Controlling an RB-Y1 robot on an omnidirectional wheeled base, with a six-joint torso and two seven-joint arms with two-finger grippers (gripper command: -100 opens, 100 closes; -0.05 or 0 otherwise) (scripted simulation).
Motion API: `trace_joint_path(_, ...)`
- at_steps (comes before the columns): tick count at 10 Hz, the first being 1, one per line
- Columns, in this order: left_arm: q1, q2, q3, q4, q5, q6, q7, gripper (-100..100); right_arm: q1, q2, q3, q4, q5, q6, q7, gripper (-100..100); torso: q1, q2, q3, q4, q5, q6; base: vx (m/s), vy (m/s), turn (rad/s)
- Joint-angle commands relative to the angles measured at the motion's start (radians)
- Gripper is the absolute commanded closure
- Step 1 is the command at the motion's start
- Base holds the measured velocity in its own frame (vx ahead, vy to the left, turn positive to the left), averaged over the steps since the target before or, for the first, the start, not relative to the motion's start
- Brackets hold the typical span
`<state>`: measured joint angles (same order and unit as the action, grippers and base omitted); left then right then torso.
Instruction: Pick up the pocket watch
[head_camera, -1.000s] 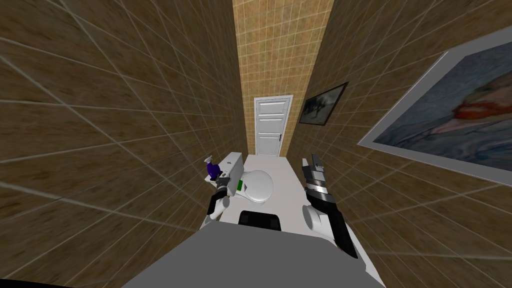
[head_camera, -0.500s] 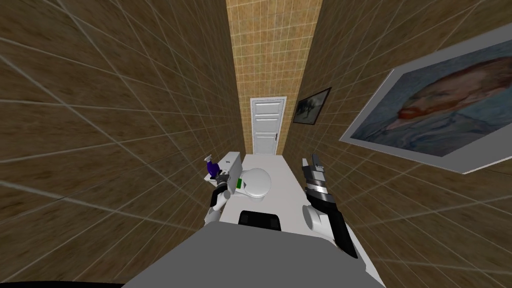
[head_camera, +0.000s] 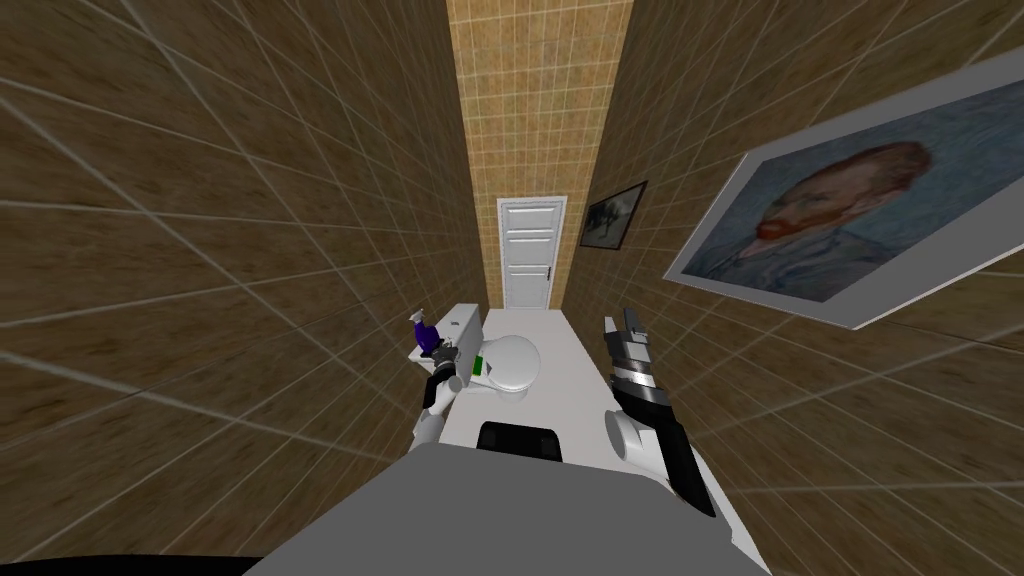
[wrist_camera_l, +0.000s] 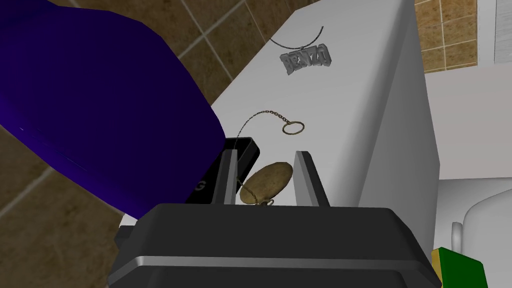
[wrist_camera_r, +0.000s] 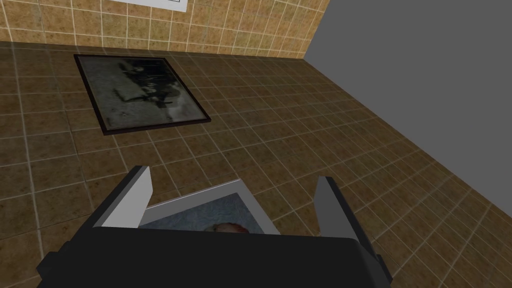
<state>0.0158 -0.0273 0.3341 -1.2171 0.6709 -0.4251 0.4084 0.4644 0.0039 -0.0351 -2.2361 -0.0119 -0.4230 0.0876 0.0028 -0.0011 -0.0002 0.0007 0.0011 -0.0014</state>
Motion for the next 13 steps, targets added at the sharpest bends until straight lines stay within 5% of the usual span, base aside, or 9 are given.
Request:
trace_joint_path(1,0.0,0.0,0.0,0.0,0.0,0.0,0.0,100,0.0,0.0,0.0,0.0,0.0,0.0,0.0,0,0.0,0.0,0.0,0.0,0.0,0.0,0.0,0.0,0.0)
trace_joint_path(3,0.0,0.001,-0.001,0.0,-0.002,0.001,-0.003,100,0.0,0.0,0.0,0.0,0.0,0.0,0.0,0,0.002,0.0,0.0,0.0,0.002,-0.001,0.0,0.0,0.0)
trace_joint_path(4,0.0,0.001,-0.001,0.0,-0.002,0.0,-0.003,0,0.0,0.0,0.0,0.0,0.0,0.0,0.0,0,0.002,0.0,0.0,0.0,0.002,-0.001,0.0,0.0,0.0)
trace_joint_path(5,0.036,0.002,-0.026,-0.031,-0.008,0.002,0.022,100,0.0,0.0,0.0,0.0,0.0,0.0,0.0,0,0.002,0.0,0.0,0.0,0.002,-0.001,0.056,-0.014,0.202)
trace_joint_path(13,0.239,0.017,-0.181,-0.189,-0.066,0.013,0.128,100,0.0,0.0,0.0,0.0,0.0,0.0,0.0,0,-0.001,-0.006,-0.004,-0.002,0.0,0.001,0.087,-0.03,0.146)
